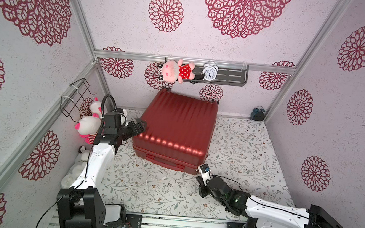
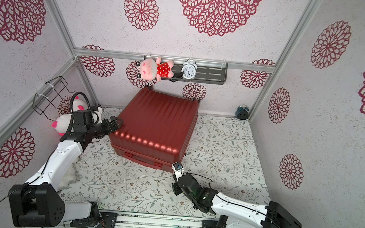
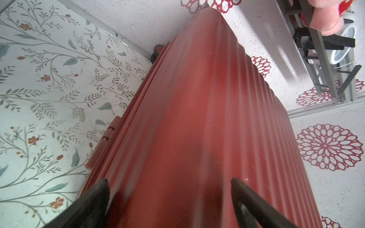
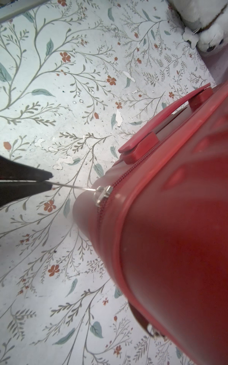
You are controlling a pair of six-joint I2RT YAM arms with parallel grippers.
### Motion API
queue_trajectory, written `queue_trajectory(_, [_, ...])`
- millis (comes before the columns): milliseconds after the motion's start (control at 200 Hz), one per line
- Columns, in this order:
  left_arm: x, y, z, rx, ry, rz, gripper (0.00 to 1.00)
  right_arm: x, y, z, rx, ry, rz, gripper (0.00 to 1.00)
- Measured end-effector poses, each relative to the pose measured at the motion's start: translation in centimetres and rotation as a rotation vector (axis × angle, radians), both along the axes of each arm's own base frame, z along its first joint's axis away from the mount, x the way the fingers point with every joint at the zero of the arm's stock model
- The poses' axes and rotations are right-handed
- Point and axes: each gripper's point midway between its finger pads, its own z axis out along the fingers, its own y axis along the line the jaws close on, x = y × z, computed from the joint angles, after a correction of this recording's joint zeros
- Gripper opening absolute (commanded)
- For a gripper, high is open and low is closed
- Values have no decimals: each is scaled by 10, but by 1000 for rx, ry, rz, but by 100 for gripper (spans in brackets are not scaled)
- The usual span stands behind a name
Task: Open the suitcase zippers
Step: Unzip the zipper on the suitcase.
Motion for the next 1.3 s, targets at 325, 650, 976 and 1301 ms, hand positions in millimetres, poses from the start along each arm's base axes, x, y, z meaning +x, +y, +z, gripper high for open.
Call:
queue_trajectory(325, [-36, -44, -3, 57, -37, -35, 99, -1, -23, 2, -5, -8, -66, 0])
queue_trajectory(650, [-47, -72, -4, 70, -41, -42, 99, -2, -34, 3, -3, -27, -84, 0])
queue_trajectory(976, [-57, -105, -5, 69, -74, -57, 100, -4, -24, -2, -27, -45, -51, 0])
queue_trajectory(1301, [-84, -154, -5, 47, -77, -156, 100, -17, 3, 1, -49, -64, 56, 0])
